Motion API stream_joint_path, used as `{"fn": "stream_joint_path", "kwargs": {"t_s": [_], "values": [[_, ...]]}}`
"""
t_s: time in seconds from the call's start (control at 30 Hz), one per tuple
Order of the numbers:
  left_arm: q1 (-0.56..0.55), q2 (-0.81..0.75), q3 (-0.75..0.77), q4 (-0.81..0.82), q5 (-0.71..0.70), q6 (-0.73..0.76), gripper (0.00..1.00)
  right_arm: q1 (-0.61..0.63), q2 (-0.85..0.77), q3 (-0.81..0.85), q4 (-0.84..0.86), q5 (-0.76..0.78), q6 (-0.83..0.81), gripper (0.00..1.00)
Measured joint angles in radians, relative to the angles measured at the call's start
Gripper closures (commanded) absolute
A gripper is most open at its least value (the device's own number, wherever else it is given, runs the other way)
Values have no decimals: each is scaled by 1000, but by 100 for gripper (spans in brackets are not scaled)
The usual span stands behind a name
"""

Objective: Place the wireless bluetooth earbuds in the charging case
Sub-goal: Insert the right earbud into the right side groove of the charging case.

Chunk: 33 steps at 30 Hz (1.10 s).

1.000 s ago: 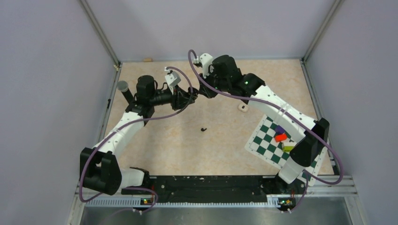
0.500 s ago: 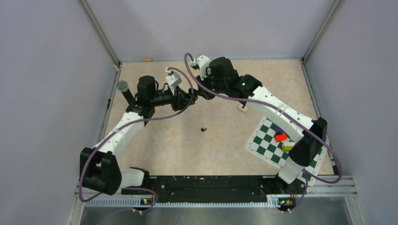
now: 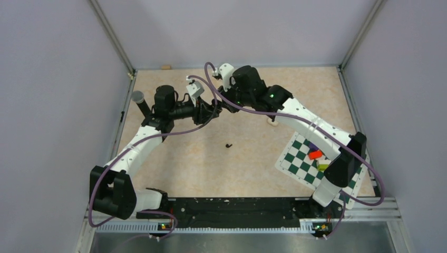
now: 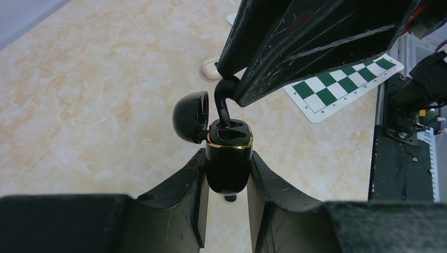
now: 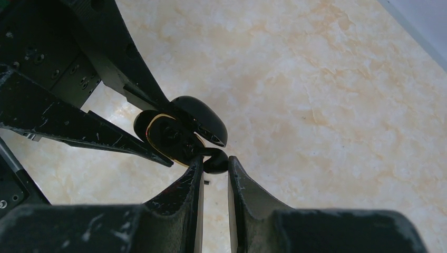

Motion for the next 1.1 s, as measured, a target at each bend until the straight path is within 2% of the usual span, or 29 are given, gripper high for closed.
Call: {"fn": "stream_joint_path", "kwargs": {"t_s": [1.1], "values": [[1, -8, -12, -10, 5, 9, 100, 0, 13, 1, 5, -10, 48, 91]]}}
